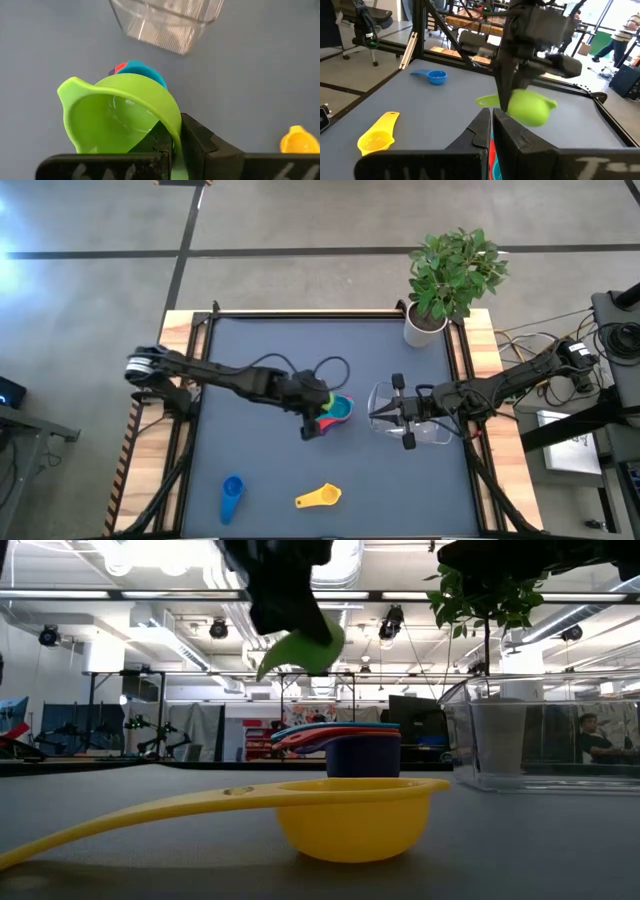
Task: Nest measuring cups in basket
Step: Stack the green measuring cup on the light blue measuring cup
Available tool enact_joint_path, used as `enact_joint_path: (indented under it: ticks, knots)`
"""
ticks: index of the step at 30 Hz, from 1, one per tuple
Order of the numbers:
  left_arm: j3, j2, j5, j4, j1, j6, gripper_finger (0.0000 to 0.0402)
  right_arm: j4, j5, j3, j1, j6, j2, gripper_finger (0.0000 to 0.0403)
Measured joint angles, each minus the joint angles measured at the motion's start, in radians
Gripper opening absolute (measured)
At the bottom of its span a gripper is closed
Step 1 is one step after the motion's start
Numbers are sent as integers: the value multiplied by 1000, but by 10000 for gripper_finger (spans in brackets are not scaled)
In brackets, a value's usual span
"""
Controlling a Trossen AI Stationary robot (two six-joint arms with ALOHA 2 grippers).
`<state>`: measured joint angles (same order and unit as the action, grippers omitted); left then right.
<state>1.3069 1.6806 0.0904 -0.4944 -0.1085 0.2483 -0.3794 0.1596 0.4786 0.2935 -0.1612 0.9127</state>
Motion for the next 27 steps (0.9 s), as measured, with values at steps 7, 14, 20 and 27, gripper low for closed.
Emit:
enact_joint_path:
  ticks: [7, 14, 20, 27]
  knots:
    - [172, 147, 4, -98, 0, -91, 6, 0, 0, 0, 0, 3, 0, 9]
    - [218, 214, 23, -127, 0, -154, 14, 1, 0, 0, 0, 2, 0, 9]
    - [218, 238, 23, -129, -2, -184, 63, 1, 0, 0, 0, 2, 0, 9]
    - [218, 238, 23, -128, -1, -177, 128, 1, 0, 0, 0, 0, 0, 9]
